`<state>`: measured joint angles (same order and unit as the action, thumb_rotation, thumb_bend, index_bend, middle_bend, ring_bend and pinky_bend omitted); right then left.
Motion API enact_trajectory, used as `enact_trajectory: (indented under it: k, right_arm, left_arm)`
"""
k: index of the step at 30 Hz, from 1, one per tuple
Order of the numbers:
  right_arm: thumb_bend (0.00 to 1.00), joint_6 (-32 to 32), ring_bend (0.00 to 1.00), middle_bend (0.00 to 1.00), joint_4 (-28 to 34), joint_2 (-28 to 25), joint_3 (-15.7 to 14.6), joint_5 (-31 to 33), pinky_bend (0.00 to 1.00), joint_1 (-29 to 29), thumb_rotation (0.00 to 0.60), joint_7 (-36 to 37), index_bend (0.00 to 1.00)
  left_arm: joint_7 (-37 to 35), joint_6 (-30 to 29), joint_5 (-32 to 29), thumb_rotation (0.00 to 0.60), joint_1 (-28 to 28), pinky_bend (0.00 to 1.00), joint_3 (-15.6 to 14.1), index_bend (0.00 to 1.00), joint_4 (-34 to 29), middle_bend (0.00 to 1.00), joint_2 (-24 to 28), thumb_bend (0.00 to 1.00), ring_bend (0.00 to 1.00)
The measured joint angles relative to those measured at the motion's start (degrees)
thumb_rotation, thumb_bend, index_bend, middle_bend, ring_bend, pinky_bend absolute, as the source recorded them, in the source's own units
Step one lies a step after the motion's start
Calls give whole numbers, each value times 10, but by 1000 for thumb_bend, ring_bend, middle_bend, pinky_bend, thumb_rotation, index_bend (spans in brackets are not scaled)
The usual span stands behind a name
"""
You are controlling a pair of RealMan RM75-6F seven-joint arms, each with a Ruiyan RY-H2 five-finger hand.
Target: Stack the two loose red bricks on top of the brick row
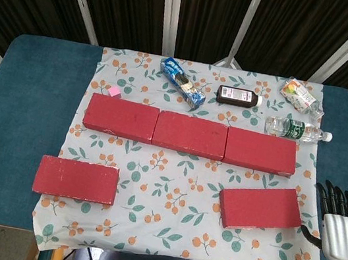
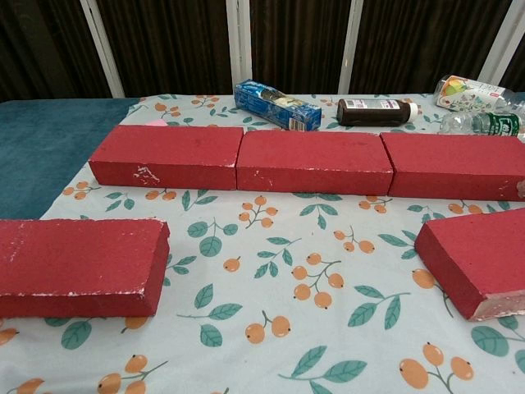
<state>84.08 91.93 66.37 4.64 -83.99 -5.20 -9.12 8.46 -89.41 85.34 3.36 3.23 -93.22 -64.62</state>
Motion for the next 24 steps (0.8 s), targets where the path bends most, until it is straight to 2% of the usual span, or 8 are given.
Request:
enact_trajectory:
  k: [12, 24]
  right_arm:
    - [206, 0, 0, 0, 4, 1, -3, -3, 0, 0, 600, 4, 0]
    - [205, -40, 0, 0, 19, -27, -30, -44, 0, -15, 600, 50, 0]
  left_arm:
    - [6, 1, 4, 600, -1, 153, -2, 36, -7, 0, 0, 2, 0]
    - [4, -11, 20, 600, -9, 153, -11, 37, -15, 0, 6, 2, 0]
